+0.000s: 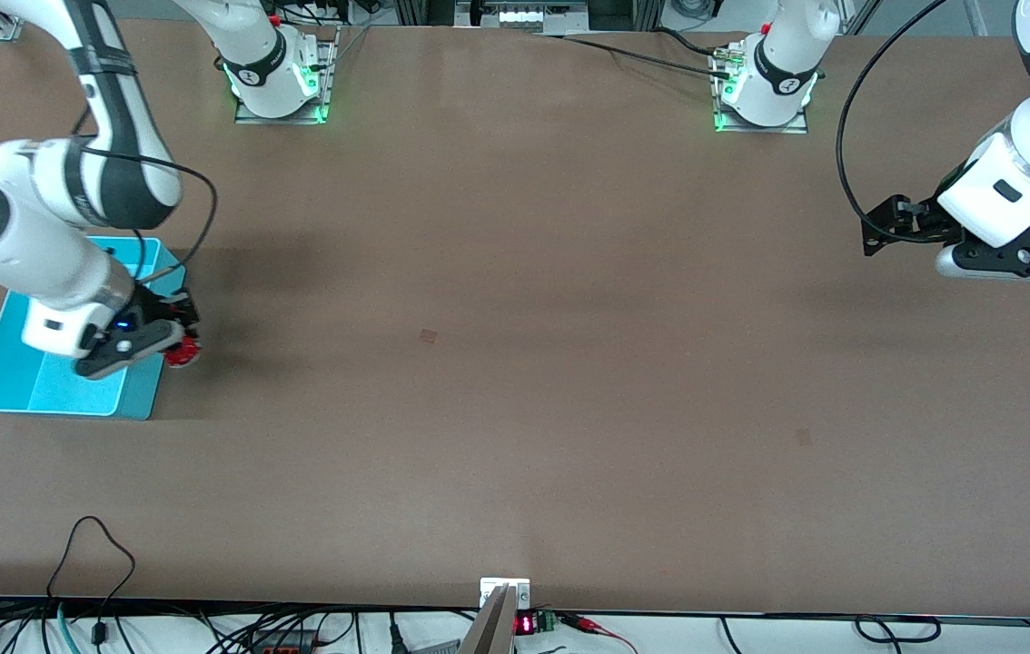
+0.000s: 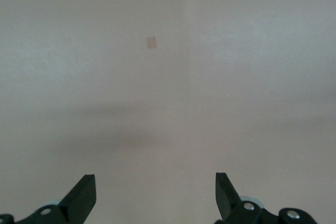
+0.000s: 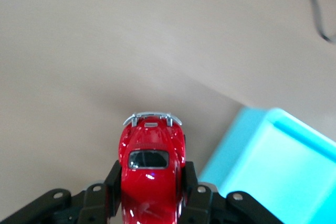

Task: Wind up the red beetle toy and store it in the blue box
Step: 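Lift the red car with the right gripper over the blue box, then lower the car into the blue box and open the right gripper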

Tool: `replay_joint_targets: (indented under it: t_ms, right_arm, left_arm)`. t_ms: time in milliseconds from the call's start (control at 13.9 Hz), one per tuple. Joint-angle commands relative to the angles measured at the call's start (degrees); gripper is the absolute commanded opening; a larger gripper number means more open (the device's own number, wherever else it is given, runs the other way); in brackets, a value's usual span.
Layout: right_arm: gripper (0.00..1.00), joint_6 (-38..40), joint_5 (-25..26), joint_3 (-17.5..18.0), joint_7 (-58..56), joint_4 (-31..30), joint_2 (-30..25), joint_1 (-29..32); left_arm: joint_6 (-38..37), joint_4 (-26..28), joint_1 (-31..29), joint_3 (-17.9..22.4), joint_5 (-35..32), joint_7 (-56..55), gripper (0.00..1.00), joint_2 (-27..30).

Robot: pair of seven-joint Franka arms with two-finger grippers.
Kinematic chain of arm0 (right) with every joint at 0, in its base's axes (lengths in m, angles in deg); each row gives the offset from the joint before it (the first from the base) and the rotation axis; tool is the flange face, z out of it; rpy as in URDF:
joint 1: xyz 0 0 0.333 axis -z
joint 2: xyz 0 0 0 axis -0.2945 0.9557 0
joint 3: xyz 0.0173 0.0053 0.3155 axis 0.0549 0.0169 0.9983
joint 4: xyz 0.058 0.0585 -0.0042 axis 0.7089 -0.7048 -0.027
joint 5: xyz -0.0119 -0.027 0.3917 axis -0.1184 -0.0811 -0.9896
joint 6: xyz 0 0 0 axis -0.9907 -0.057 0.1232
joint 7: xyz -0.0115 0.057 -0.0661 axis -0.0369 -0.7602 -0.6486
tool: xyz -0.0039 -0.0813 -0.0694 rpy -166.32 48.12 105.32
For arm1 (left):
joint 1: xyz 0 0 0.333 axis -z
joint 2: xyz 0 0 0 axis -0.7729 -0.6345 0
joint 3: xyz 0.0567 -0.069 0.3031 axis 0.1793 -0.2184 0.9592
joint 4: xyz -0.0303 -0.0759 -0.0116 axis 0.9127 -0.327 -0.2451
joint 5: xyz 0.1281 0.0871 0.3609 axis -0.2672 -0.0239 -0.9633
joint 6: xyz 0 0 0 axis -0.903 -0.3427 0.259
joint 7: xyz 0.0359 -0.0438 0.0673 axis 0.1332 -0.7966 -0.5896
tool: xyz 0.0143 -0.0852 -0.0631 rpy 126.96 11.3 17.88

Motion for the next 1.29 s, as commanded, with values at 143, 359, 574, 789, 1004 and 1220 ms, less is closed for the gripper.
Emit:
replay_joint_targets:
  t_ms: [143, 359, 574, 789, 1004, 1220]
  right_arm:
    - [0.00, 2.6, -1.4, -6.9, 4.4, -0.5, -0.8, 2.9]
    - [0.00, 2.6, -0.9, -8.3, 12.5, -0.6, 0.9, 3.3]
    - [0.00, 2.1, -0.8, -9.0, 13.1, -0.8, 3.7, 4.8]
    - [0.00, 1.3, -0.9, -9.0, 13.1, -0.7, 5.9, 6.6]
    - [0.00, -0.2, -0.9, -9.1, 12.4, -0.6, 8.3, 9.0]
    - [0.00, -3.0, -0.9, -9.1, 12.3, -0.6, 11.0, 9.7]
  left_arm:
    - [0.0, 0.4, -0.4, -0.3, 1.2, 0.6, 1.00, 1.0]
    - [0.0, 0.4, -0.3, -0.5, 1.2, 0.6, 1.00, 1.0]
    - [-0.1, 0.4, -0.3, -0.5, 1.2, 0.6, 1.00, 1.1]
    - [-0.1, 0.4, -0.3, -0.5, 1.2, 0.8, 1.00, 1.1]
    - [-0.3, 0.4, -0.3, -0.5, 1.2, 1.0, 1.00, 1.1]
    - [-0.7, 0.4, -0.3, -0.5, 1.2, 1.1, 1.00, 1.1]
